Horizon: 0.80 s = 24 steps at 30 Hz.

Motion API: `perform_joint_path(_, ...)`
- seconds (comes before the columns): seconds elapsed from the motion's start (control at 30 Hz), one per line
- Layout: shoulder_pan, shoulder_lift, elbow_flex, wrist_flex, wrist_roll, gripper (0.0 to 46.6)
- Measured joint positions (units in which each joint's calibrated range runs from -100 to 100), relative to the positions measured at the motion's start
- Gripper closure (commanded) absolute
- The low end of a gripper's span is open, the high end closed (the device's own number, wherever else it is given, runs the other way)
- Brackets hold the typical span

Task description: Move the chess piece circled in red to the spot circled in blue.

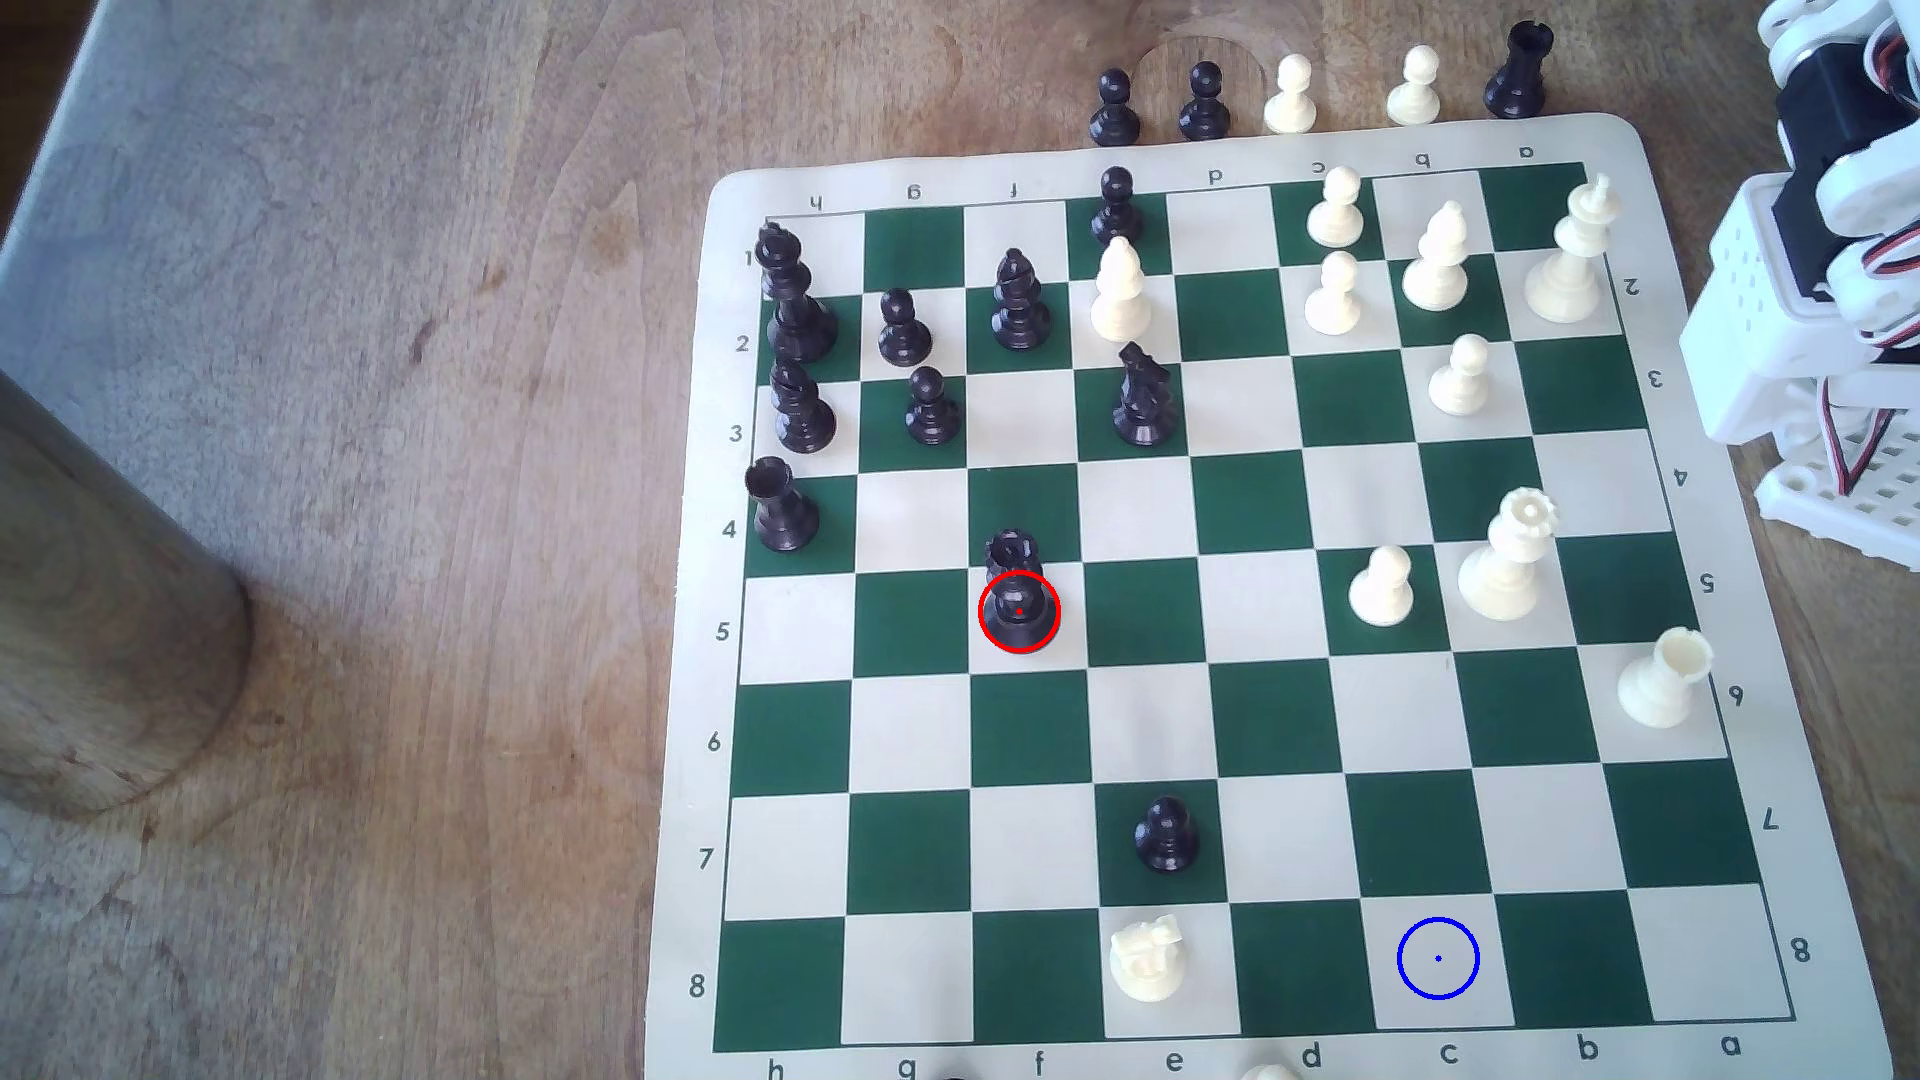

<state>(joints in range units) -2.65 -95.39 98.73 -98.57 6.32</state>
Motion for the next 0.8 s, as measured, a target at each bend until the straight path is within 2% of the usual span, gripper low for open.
perform_joint_path(0.13, -1.5, 0.0, 0.0, 3.0, 0.2, 46.4)
perform_joint_path(0.3, -4.1, -0.1, -0.6, 20.0, 0.2, 46.4)
perform_joint_path(0.53, -4.4, 0.0, -6.1, 49.2, 0.2, 46.4)
perform_joint_path(0.73, -4.4, 0.0, -9.0, 61.4, 0.2, 46.4)
perform_joint_path(0.8, -4.4, 0.0, -10.8, 68.6, -0.8, 46.4)
